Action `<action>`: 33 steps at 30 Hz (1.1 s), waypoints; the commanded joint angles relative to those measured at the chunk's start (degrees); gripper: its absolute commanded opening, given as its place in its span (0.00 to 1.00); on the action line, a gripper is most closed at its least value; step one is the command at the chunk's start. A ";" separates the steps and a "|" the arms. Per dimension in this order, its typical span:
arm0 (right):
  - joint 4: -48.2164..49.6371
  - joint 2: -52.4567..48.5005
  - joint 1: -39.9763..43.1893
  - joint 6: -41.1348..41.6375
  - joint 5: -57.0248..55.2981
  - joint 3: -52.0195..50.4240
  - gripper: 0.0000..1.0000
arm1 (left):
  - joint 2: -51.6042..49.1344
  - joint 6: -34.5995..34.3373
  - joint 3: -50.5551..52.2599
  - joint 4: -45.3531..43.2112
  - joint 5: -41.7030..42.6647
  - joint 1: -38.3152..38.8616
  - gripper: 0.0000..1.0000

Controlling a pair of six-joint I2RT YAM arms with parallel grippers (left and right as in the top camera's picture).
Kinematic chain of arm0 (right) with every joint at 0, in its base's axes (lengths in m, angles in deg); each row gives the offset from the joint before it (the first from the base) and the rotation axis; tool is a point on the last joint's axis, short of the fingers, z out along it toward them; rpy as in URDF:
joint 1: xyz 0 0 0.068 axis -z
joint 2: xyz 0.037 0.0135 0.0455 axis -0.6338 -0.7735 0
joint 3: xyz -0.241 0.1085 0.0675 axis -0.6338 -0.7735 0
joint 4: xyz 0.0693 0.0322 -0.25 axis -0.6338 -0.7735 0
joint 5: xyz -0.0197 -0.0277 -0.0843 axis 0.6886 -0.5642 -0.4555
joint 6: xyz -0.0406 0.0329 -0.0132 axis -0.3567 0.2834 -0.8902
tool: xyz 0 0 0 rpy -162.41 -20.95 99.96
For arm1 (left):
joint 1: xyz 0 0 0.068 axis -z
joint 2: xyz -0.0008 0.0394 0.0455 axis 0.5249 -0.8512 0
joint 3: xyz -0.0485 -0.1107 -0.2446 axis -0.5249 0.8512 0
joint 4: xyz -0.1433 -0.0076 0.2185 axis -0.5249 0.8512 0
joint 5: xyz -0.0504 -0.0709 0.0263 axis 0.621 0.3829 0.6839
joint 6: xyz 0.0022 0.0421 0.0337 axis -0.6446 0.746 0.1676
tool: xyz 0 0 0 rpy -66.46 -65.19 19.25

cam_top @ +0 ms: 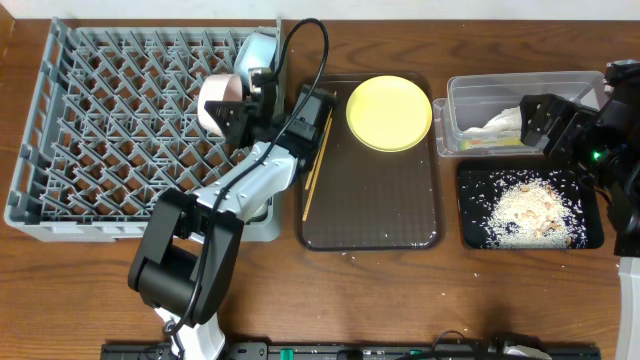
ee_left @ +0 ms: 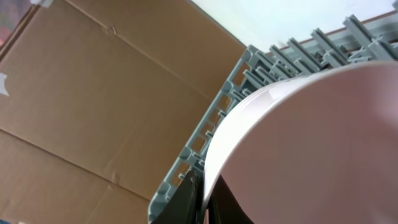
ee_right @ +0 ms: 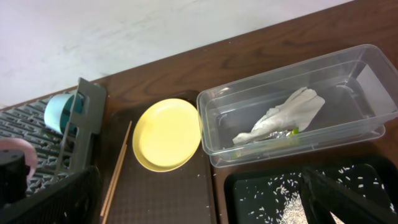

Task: Sort waste into correct bins and load items into the dishwasher
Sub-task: 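Release the pink bowl and withdraw the left gripper toward the tray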

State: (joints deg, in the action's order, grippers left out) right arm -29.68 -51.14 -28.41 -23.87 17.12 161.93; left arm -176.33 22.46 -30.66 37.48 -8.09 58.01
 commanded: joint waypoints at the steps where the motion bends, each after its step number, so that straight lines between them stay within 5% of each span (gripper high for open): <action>1: -0.07 -0.02 0.59 0.70 0.20 0.33 0.99 | 0.42 -4.24 1.18 0.07 -1.16 -0.28 0.07; 20: -0.04 -0.02 0.59 0.70 0.20 0.33 0.99 | 0.42 -4.39 1.27 3.32 9.22 2.29 0.08; 33: -0.04 -0.02 0.59 0.70 0.20 0.33 0.99 | 0.42 -4.37 1.27 4.42 9.44 6.86 0.47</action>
State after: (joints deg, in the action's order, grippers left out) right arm -29.66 -51.14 -28.41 -23.87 17.12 161.93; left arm -176.33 18.75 -29.63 41.94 1.63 64.74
